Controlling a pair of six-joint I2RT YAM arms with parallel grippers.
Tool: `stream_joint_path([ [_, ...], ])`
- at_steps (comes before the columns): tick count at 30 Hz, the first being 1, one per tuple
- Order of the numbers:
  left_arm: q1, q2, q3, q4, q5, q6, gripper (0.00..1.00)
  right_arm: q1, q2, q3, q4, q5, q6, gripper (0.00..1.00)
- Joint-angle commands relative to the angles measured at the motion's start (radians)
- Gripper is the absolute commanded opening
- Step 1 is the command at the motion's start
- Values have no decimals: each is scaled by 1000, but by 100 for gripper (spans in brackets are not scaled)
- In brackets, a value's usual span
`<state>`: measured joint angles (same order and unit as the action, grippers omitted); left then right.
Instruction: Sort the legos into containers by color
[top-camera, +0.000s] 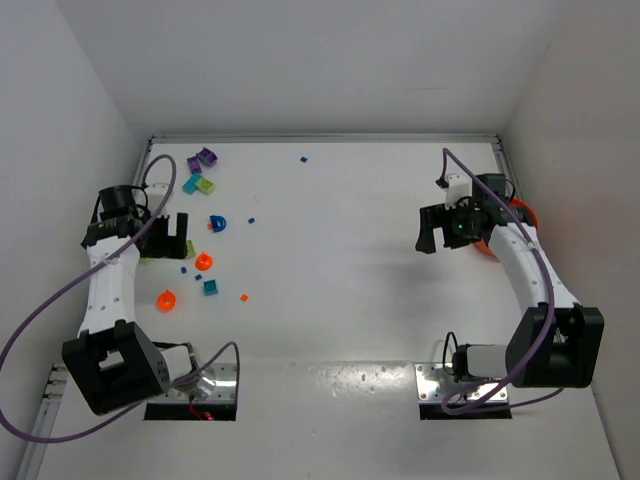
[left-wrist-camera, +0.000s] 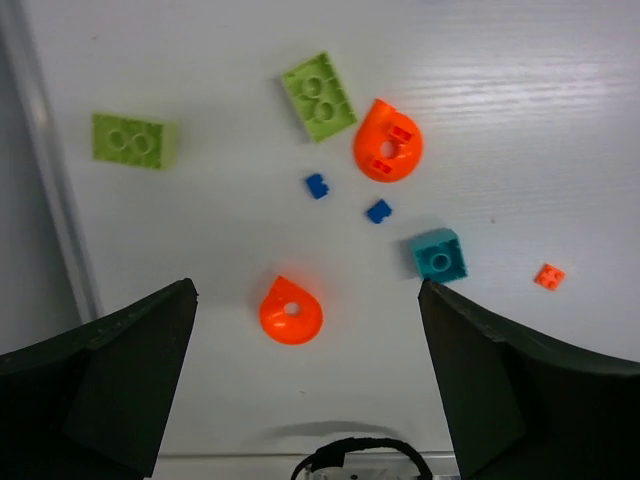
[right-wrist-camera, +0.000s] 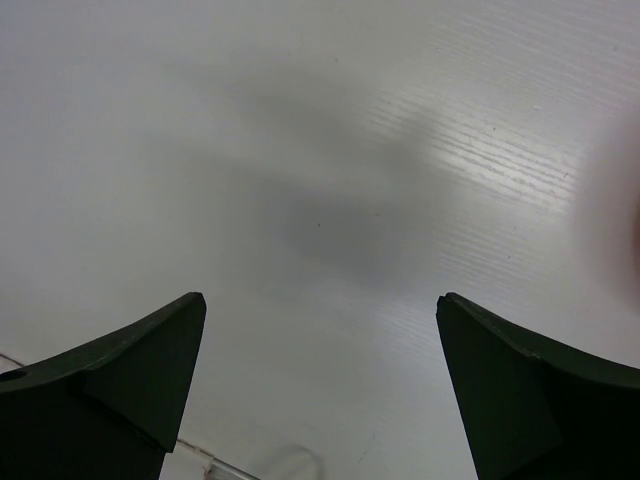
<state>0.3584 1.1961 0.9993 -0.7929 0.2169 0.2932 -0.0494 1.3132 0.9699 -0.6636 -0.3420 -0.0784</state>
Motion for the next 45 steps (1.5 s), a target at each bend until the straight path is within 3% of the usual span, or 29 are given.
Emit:
stream_joint_path([
  [1, 17, -18, 59, 80, -225, -178, 100, -1, -26, -5, 21, -22, -8, 99],
  [7, 59, 114, 125, 80, -529, -368, 100, -1, -16, -2, 30, -22, -8, 99],
  [9, 86, 192, 148, 54, -563, -435, 100, -1, -6, 7, 30, -22, -8, 99],
  [14, 169, 370, 237, -25, -529, -545, 100, -1, 4, 7, 21, -22, -8, 99],
  [18, 197, 427, 246, -25, -491, -598, 100, -1, 14, 16, 21, -22, -8, 99],
  [34, 197, 503, 269, 129, -372, -749, 100, -1, 87, 62, -16, -42, 2, 99],
  [45, 188, 536, 228, 227, -387, -807, 100, -1, 96, 53, -16, -42, 2, 99],
])
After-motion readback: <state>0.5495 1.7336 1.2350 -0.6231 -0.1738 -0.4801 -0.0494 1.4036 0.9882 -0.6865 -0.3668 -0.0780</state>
